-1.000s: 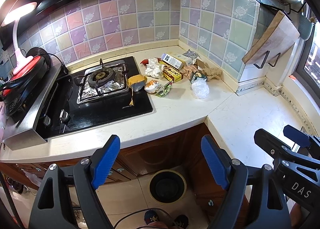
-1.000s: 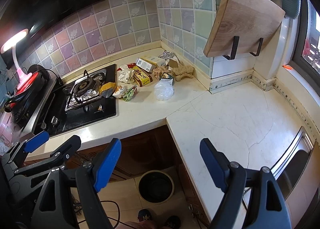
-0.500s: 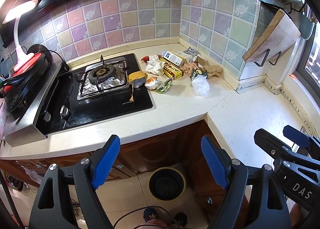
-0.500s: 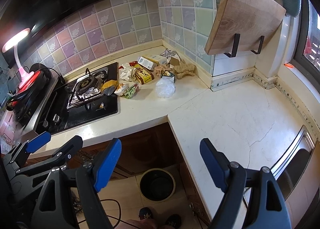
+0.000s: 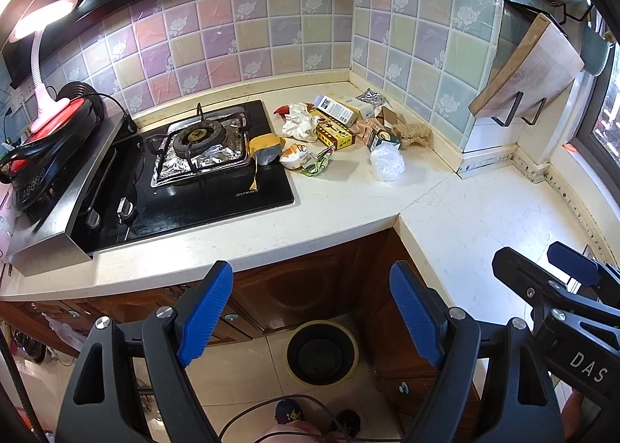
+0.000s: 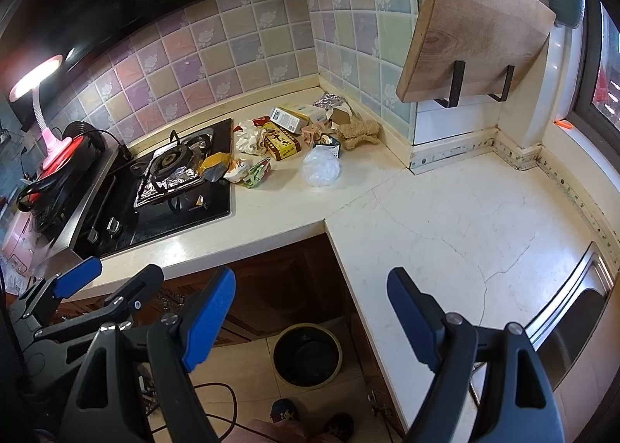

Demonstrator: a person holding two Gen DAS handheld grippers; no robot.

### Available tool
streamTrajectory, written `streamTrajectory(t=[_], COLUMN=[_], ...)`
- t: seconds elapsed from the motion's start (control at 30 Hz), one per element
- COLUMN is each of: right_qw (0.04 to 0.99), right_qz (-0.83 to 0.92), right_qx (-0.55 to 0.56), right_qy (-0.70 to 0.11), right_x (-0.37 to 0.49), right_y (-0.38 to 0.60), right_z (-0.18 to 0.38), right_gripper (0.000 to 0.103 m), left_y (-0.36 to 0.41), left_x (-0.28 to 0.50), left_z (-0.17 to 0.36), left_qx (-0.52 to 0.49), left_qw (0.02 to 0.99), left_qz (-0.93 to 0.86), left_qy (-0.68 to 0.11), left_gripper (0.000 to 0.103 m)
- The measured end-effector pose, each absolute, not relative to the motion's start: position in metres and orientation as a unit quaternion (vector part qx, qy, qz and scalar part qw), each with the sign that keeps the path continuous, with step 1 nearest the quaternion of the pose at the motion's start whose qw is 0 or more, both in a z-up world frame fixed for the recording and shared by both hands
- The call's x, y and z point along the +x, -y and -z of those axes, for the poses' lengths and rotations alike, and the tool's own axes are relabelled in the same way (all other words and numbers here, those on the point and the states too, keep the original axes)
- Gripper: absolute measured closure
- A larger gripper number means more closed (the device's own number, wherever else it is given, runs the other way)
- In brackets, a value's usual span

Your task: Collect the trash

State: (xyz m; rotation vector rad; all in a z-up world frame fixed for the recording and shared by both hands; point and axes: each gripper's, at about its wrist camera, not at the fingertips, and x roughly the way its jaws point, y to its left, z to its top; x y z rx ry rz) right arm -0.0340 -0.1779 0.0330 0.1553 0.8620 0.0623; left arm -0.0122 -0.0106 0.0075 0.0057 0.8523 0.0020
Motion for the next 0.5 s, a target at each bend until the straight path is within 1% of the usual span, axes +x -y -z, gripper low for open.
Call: streamTrajectory(t=[0.5], right_qw=[0.903], right_qz=[-0.034], right_qx=[0.08], right_qy=[-0.42], right_x=[-0.0268], right_y=[0.176], right_z=[-0.0341], right_gripper=[0.021], left_y=[0.0127], left_x=[-0.0176], left_z=[-0.0048], left_qx=[0.007], left_qw=[0.91], left_qz=[-0.005], left_qy=[-0.414], left_gripper=[0.022])
